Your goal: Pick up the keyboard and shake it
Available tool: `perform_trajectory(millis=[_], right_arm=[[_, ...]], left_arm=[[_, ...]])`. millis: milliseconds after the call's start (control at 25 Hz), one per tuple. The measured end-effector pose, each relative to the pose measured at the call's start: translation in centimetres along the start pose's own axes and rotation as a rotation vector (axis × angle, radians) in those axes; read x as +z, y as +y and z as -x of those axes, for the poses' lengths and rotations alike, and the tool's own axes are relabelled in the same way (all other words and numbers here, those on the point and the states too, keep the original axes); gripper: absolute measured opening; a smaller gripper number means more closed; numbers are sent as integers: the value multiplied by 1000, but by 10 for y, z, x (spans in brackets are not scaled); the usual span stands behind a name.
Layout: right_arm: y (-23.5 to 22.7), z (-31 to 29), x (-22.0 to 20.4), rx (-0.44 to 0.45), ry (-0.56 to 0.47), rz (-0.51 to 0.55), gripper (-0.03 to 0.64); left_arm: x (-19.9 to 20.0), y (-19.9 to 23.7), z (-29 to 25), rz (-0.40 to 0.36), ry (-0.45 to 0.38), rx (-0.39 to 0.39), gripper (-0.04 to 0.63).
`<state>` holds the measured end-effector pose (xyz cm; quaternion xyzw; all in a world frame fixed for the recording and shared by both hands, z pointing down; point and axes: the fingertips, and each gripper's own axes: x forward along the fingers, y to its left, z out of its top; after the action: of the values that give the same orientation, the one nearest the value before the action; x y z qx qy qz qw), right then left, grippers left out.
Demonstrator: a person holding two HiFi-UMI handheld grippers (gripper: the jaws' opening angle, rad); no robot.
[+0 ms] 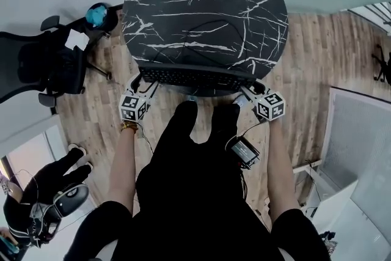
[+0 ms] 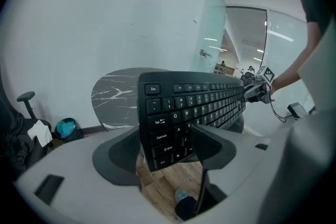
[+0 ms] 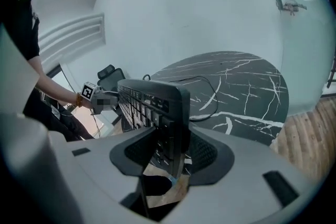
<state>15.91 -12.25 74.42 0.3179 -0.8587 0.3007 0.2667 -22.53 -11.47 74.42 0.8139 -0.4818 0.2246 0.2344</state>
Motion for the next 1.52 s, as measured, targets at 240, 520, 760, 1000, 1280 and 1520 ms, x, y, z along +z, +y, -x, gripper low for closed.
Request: perform_trajectory(millis=[240,520,760,1000,1280,1520], right_arm=[[-4,-7,-3,14,2,-69,176],[-10,-13,-26,14,-6,-242,181],[-17,-20,-35,-13,-4,-323,185],[-28,-19,-50,-130,-20,-400,207],[-32,-20,-49,-183,-44,-432,210],[-35,-15,-52,-242,-84,-448,212]], left_arm=[[3,4,-5,14,-4,11,290],[-12,-2,-7,42,35,-13,291],[-30,-6,-8,100,59,-13,293],[-44,-13,-13,158,87,-22,295],[-46,-13,-14,151,100,-1,299],[-42,-9,-3,197,38,56,299]])
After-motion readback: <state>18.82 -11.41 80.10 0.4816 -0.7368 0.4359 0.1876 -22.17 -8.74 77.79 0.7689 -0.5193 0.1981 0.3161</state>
